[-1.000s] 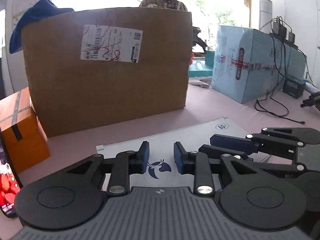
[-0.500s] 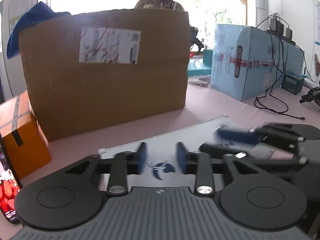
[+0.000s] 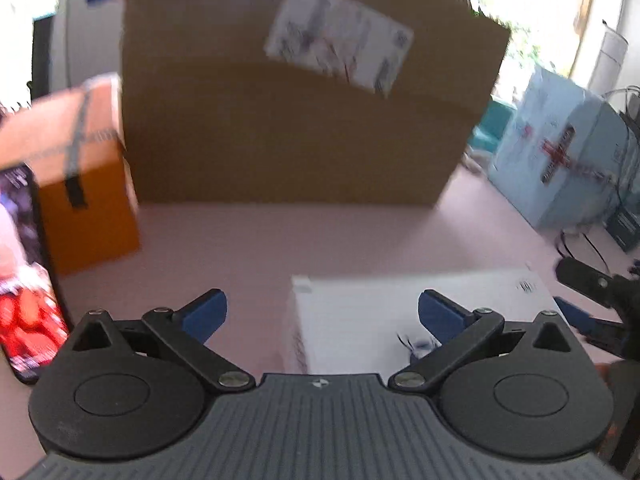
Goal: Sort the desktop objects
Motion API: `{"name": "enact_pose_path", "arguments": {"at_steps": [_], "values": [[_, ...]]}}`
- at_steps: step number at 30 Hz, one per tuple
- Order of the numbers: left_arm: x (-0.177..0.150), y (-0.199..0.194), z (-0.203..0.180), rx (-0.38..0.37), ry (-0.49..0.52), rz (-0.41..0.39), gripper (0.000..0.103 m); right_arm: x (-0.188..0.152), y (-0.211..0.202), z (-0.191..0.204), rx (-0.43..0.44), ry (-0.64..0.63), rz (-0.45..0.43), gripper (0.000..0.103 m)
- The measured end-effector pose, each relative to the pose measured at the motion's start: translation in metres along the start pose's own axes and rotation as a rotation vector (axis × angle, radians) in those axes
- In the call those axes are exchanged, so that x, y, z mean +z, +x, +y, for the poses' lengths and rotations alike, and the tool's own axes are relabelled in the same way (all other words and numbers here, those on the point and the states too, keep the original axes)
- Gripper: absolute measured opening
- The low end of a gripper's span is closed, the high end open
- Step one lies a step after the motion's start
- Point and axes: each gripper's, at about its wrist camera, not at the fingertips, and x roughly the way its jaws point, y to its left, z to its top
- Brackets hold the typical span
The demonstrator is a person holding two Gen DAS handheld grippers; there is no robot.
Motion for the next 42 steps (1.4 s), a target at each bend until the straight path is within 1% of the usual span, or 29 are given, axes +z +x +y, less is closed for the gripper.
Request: {"name": "enact_pose_path", "arguments": {"at_steps": [2, 5, 8, 14, 16, 18, 23, 31, 33, 38, 42], "values": [[0.000, 0.004, 0.002, -0.066, -0.021, 0.047, 0.103, -0.001, 0.005, -0.007, 0.017, 0.051, 0.059, 0.103], [-0.002, 0.006, 0.004, -0.132, -0.043, 0.093, 0.103, -0.004, 0.010, -0.008, 0.011, 0.073, 0.103, 0.103], [-0.004, 0.011, 0.004, -0.143, -0.043, 0.116, 0.103, -0.007, 0.013, -0.009, -0.006, 0.077, 0.130, 0.103], [-0.007, 0.018, 0.008, -0.166, -0.085, 0.141, 0.103, -0.013, 0.023, -0.014, 0.013, 0.124, 0.211, 0.103], [-0.008, 0.022, 0.010, -0.185, -0.116, 0.147, 0.103, -0.015, 0.023, -0.013, 0.011, 0.111, 0.209, 0.103], [-0.009, 0.024, 0.011, -0.185, -0.133, 0.142, 0.103, -0.017, 0.022, -0.012, 0.010, 0.098, 0.201, 0.103], [-0.011, 0.024, 0.007, -0.178, -0.134, 0.134, 0.103, -0.019, 0.022, -0.009, 0.006, 0.084, 0.190, 0.103], [-0.013, 0.025, 0.003, -0.163, -0.136, 0.128, 0.103, -0.020, 0.020, 0.000, 0.003, 0.007, 0.164, 0.103], [-0.013, 0.023, 0.001, -0.153, -0.138, 0.130, 0.103, -0.022, 0.018, 0.005, -0.006, -0.011, 0.144, 0.103], [-0.016, 0.016, -0.007, -0.113, -0.126, 0.105, 0.103, -0.033, 0.014, 0.027, -0.058, -0.124, 0.063, 0.103], [-0.017, 0.010, -0.007, -0.076, -0.132, 0.084, 0.103, -0.038, 0.017, 0.039, -0.088, -0.140, 0.039, 0.103]]}}
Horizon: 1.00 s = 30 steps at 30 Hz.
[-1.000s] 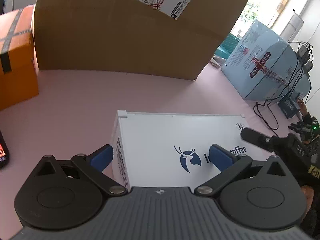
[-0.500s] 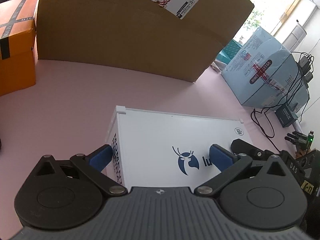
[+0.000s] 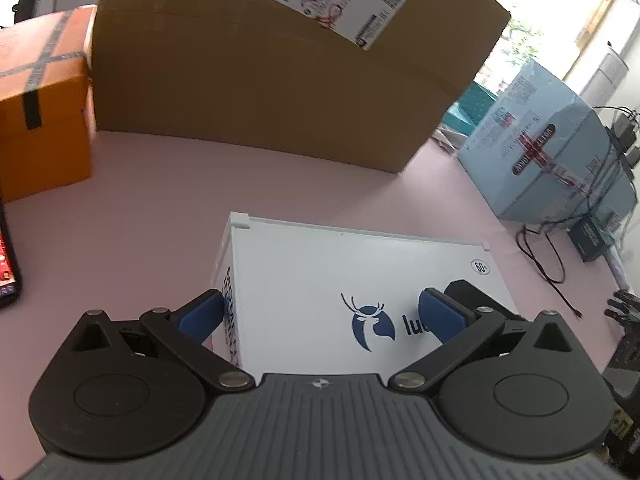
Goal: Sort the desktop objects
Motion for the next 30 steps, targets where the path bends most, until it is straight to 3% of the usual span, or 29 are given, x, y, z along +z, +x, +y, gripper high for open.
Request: {"name": "enact_pose_path", "arguments": {"at_steps": [8, 17, 24, 30], "values": [[0.005, -0.022, 0.010, 0.034, -0.036, -0.104, 0.103, 0.007, 0.009, 0.024, 0.004, 0.051, 0.010, 0.103], [0.017, -0.047, 0.042, 0.042, -0.151, -0.205, 0.103, 0.026, 0.030, 0.073, 0.034, -0.007, -0.033, 0.103], [0.030, -0.043, 0.072, 0.072, -0.225, -0.224, 0.103, 0.034, 0.062, 0.094, 0.050, -0.024, -0.021, 0.103], [0.036, -0.021, 0.088, 0.096, -0.246, -0.183, 0.103, 0.027, 0.088, 0.090, 0.036, -0.005, 0.011, 0.103]]}}
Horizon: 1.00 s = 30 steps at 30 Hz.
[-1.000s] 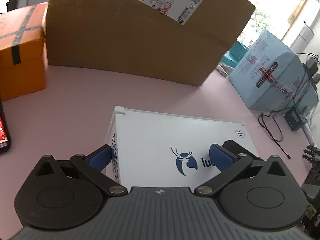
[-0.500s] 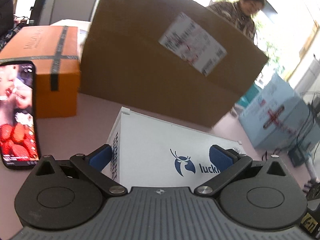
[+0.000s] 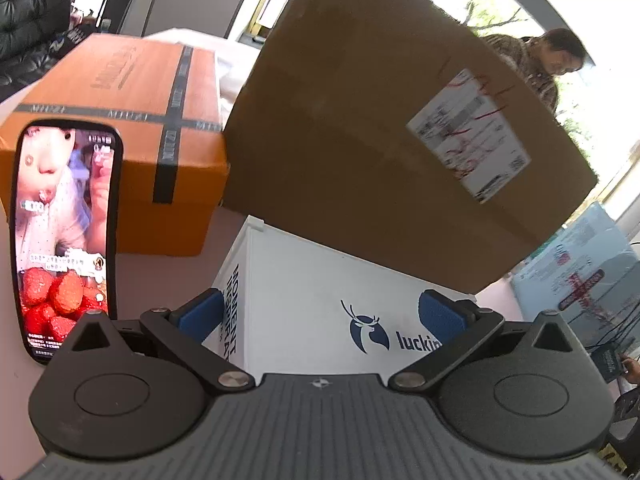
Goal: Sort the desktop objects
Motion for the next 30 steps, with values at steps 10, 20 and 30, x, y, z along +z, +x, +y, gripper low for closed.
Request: {"name": "enact_pose_path", "arguments": {"at_steps": [10, 20, 30], "values": [[-0.009, 0.034, 0.002, 0.068, 0.018, 0.051, 0.103, -0.008, 0.014, -0.008, -0.008, -0.027, 0.016, 0.103], [-0.011, 0.035, 0.005, 0.056, 0.034, 0.057, 0.103, -0.008, 0.013, -0.007, -0.014, -0.019, 0.017, 0.103], [-0.009, 0.012, -0.010, 0.056, 0.139, -0.053, 0.103, 0.001, -0.013, -0.003, -0.014, -0.029, -0.094, 0.103]]}}
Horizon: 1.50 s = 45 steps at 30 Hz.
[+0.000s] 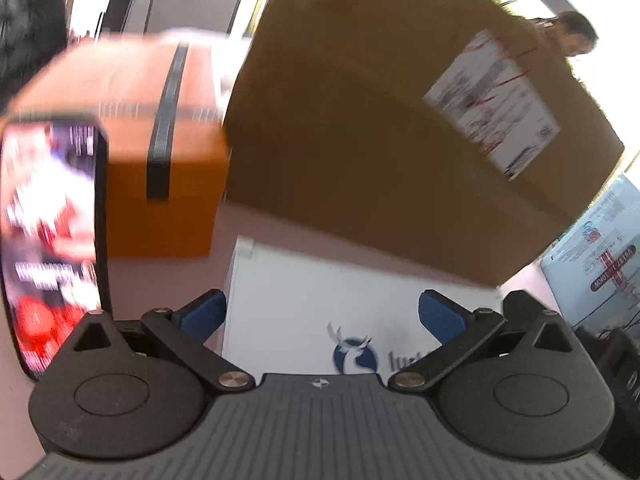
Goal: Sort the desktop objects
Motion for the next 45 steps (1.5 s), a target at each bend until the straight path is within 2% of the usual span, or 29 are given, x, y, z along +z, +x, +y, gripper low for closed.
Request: {"name": "enact_pose_path", "arguments": {"at_steps": [4, 6, 8, 11, 17, 20, 23, 28, 31, 35, 36, 38, 41, 45], "values": [[-0.008, -0.032, -0.021, 0.046, 0.148, -0.213, 0.103, -0.003, -0.030, 0.019, -0.126, -0.185, -0.242, 0.103], [-0.014, -0.044, -0.028, 0.030, 0.201, -0.276, 0.103, -0.005, -0.041, 0.026, -0.168, -0.250, -0.324, 0.103], [-0.019, -0.054, -0.033, -0.003, 0.208, -0.314, 0.103, -0.006, -0.052, 0.029, -0.179, -0.270, -0.374, 0.103], [-0.026, -0.068, -0.037, -0.074, 0.166, -0.358, 0.103, -0.007, -0.066, 0.026, -0.180, -0.262, -0.408, 0.103], [-0.049, -0.093, -0.055, -0.292, 0.159, -0.382, 0.103, -0.012, -0.102, 0.000, -0.260, -0.361, -0.438, 0.103], [-0.068, -0.092, -0.078, -0.371, 0.243, -0.364, 0.103, -0.014, -0.128, -0.026, -0.329, -0.415, -0.461, 0.103], [-0.092, -0.093, -0.103, -0.430, 0.349, -0.321, 0.103, -0.014, -0.149, -0.061, -0.365, -0.435, -0.445, 0.103], [-0.132, -0.080, -0.155, -0.464, 0.409, -0.242, 0.103, -0.018, -0.152, -0.106, -0.542, -0.469, -0.409, 0.103], [-0.151, -0.063, -0.192, -0.440, 0.429, -0.198, 0.103, -0.017, -0.147, -0.128, -0.598, -0.420, -0.382, 0.103], [-0.162, -0.039, -0.224, -0.416, 0.363, -0.208, 0.103, -0.008, -0.133, -0.157, -0.686, -0.345, -0.342, 0.103], [-0.161, -0.029, -0.231, -0.389, 0.351, -0.195, 0.103, -0.006, -0.131, -0.166, -0.694, -0.333, -0.331, 0.103], [-0.161, -0.006, -0.244, -0.334, 0.304, -0.130, 0.103, -0.002, -0.125, -0.180, -0.728, -0.315, -0.309, 0.103], [-0.167, 0.030, -0.259, -0.312, 0.287, -0.063, 0.103, 0.001, -0.114, -0.197, -0.821, -0.283, -0.279, 0.103], [-0.175, 0.069, -0.272, -0.193, 0.316, 0.016, 0.103, 0.012, -0.105, -0.228, -0.818, -0.144, -0.151, 0.103]]}}
